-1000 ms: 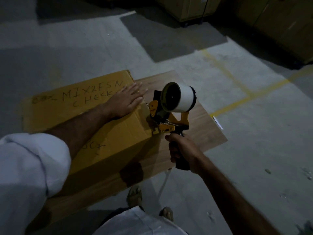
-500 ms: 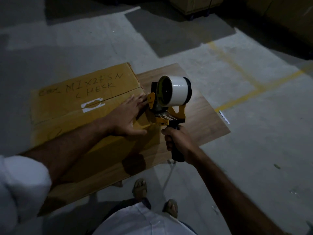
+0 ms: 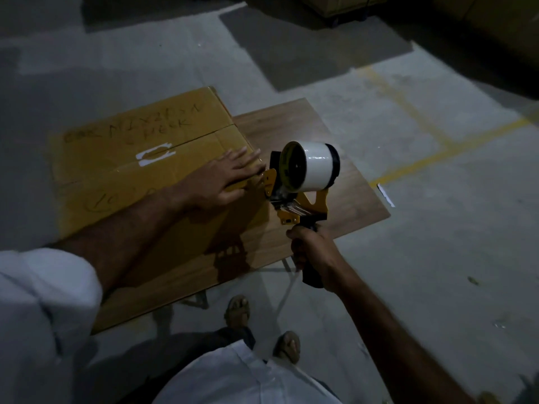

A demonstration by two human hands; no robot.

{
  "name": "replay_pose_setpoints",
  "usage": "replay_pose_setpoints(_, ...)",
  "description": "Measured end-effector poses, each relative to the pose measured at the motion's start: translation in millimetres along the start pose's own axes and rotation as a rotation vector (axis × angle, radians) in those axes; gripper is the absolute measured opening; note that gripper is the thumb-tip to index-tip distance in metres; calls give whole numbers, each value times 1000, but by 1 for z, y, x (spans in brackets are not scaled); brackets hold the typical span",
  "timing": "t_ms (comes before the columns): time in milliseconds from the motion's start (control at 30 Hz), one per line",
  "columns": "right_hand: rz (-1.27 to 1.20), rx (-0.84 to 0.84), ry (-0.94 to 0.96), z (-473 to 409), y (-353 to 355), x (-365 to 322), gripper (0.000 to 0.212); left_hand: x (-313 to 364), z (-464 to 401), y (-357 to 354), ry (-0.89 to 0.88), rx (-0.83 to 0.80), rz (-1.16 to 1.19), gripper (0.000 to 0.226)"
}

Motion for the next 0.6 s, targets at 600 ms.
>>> replay_pose_setpoints(600,39,12,-34,11,5,26,19,15,4,-5,188,226,103,51)
Point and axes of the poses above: each hand's wrist, its own z-axis away from the middle knuckle, its own y-axis out of the back of the hand, x = y × z, the point moved 7 cm from there along -z, towards the middle knuckle, and after that the axes turned 3 degrees about z, right-handed, at the moved point
